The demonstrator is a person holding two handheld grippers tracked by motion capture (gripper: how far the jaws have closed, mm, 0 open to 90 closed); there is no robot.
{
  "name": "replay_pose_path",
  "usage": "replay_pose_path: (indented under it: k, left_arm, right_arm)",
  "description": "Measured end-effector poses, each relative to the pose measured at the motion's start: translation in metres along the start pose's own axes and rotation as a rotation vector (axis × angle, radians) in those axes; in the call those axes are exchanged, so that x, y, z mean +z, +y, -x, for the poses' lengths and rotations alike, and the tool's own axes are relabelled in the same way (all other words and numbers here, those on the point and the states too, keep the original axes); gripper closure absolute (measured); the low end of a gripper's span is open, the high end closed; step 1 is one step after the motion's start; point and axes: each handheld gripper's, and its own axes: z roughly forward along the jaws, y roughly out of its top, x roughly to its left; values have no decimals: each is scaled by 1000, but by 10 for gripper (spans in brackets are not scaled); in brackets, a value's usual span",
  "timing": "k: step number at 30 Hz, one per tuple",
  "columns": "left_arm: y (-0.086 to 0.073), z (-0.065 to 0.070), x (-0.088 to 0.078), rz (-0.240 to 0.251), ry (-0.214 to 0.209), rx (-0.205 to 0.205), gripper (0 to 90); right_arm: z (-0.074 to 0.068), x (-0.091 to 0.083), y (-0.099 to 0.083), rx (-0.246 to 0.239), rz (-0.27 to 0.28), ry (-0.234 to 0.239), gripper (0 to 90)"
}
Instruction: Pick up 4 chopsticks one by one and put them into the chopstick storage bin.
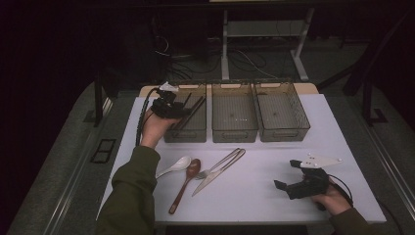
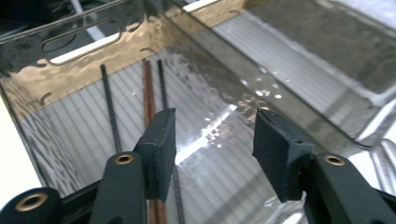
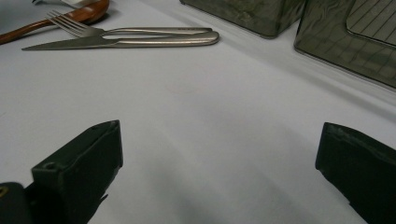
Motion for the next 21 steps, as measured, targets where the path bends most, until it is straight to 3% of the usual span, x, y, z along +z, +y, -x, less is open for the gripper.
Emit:
replay_pose_path:
  k: [10,21]
  left_arm:
    - [-14,24,-20,56,-74,53,376]
    - [-29,52,-39,96,-144,103,343]
  right_arm:
    - [0,0,0,0,0,-2,4]
    - [0,0,0,1,0,-3,4]
